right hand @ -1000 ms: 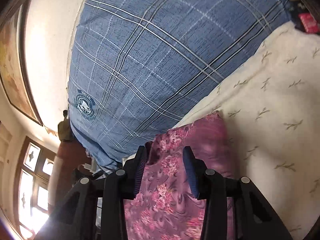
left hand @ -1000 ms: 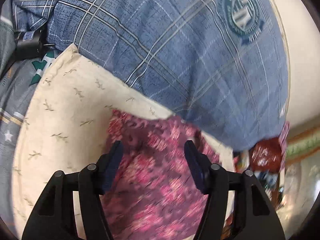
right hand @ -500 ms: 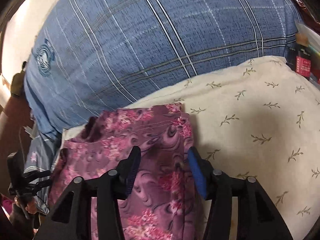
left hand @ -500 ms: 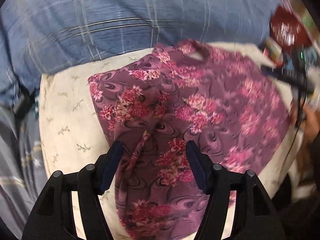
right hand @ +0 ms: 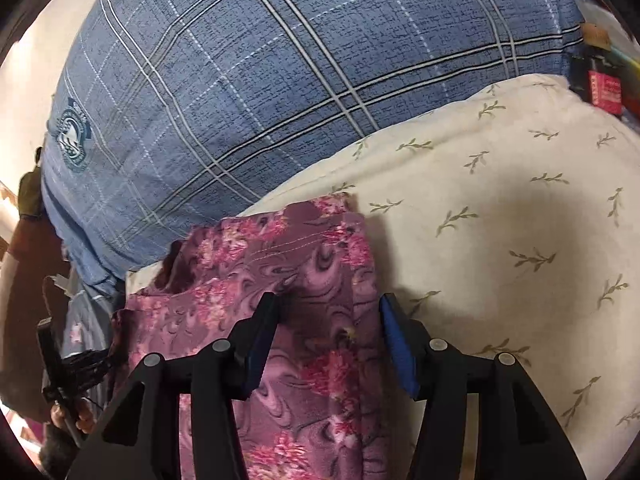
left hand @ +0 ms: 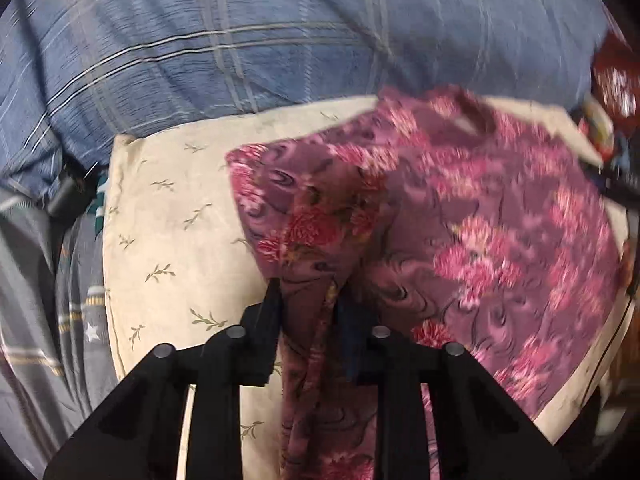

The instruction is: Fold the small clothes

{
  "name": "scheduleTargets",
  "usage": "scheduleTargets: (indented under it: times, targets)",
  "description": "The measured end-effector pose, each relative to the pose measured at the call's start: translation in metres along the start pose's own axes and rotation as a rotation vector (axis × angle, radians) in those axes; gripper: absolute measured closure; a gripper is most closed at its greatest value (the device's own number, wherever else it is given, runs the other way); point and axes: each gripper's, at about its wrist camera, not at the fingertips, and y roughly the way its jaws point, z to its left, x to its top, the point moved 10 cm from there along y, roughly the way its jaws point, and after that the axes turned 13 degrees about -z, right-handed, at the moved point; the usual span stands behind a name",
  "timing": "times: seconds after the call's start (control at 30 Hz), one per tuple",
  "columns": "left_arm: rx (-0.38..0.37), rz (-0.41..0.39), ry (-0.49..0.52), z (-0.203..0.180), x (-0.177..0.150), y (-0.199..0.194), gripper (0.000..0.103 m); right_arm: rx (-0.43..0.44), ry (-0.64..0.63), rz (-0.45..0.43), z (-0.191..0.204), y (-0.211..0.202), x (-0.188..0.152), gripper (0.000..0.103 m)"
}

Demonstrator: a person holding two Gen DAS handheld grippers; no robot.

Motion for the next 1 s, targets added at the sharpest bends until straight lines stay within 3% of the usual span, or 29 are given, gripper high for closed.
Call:
scheduleTargets:
  times: [0.2,0.23,0.27,0.33,0.4,0.67,0.8,0.9,1.0]
  targets:
    - [-0.022,-0.019,-0.171,0.023,-0.001,0.007,0.082,0.003,-0.007,-0.008,0.003,0.006,0.002,0.052]
    - [-0.029,-0.019,-0.188,0.024,-0.002,0.009,0.084,-0.004,-0.021,-0.006,0.004,0.008,0.003,0.061]
    - [-0.049,-0.032,-0.225,0.026,-0.001,0.008,0.094,-0.025,-0.047,-0.017,0.004,0.008,0.005,0.078]
    - [-0.097,-0.069,-0.333,0.028,0.001,0.001,0.097,-0.023,-0.088,-0.034,0.01,0.006,0.008,0.092]
    - [-0.139,-0.108,-0.417,0.035,0.005,-0.006,0.098,-0.011,-0.161,-0.056,0.02,-0.001,0.012,0.093]
    - [-0.165,-0.227,-0.455,0.038,0.041,-0.031,0.1,0.056,-0.231,-0.212,0.063,-0.04,0.056,0.098]
    - [-0.168,-0.28,-0.5,0.051,0.062,-0.031,0.1,0.081,-0.203,-0.275,0.069,-0.046,0.079,0.098]
    - [-0.146,-0.257,-0.542,0.062,0.064,-0.008,0.1,0.043,-0.16,-0.274,0.053,-0.028,0.09,0.098]
    - [-0.123,-0.164,-0.573,0.068,0.051,0.03,0.1,-0.007,-0.102,-0.216,0.029,0.004,0.084,0.098]
